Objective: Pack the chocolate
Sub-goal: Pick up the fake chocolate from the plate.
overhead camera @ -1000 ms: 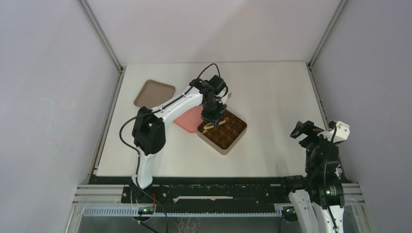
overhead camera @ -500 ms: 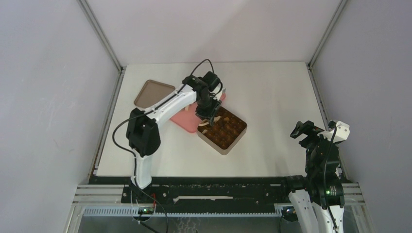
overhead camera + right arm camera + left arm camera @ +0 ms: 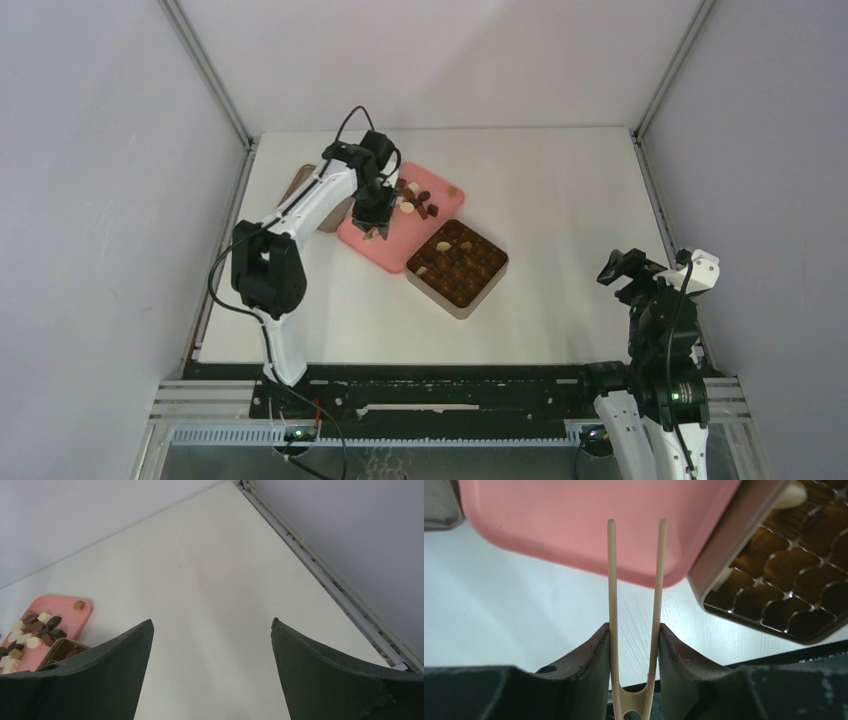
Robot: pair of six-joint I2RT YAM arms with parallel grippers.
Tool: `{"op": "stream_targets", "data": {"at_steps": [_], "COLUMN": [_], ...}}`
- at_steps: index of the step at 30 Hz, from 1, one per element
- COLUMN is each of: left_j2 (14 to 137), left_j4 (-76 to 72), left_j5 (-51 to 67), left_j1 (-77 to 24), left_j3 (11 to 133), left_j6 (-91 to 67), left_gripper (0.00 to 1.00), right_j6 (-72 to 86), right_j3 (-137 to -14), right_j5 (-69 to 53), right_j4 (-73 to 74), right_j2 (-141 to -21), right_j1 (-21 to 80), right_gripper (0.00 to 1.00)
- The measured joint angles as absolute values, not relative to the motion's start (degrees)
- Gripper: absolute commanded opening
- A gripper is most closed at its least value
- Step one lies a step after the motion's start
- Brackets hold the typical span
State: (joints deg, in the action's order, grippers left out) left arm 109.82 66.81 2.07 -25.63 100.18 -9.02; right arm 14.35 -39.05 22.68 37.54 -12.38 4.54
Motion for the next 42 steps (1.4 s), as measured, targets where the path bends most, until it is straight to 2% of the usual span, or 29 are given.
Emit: {"op": "stream_targets", "data": {"at_steps": [19,39,42], "left_j2": [126.69,128.92,128.92], "left_j4": [67.85,66.39,66.48], "left_j5": [-3.9,-1.48,-1.32], "left_j1": [-21.12,-22.15,-22.61], "left_j3": [114.67,111.42,110.41], "left_j6": [-9.1,-9.56,-9.63], "left_gripper": [0.39,0.37,0.34], "right_j6": [14.37,14.35,14.35], "right_j3": [-39.05,-39.05,-39.05], "right_j5": [22.68,22.68,22.68], "right_j4": [37.52,37.54,37.54], "right_j2": [-12.38,-12.38,-12.38], "right_j1": [4.54,4.54,4.54], "right_gripper": [0.96,0.96,0.96]}}
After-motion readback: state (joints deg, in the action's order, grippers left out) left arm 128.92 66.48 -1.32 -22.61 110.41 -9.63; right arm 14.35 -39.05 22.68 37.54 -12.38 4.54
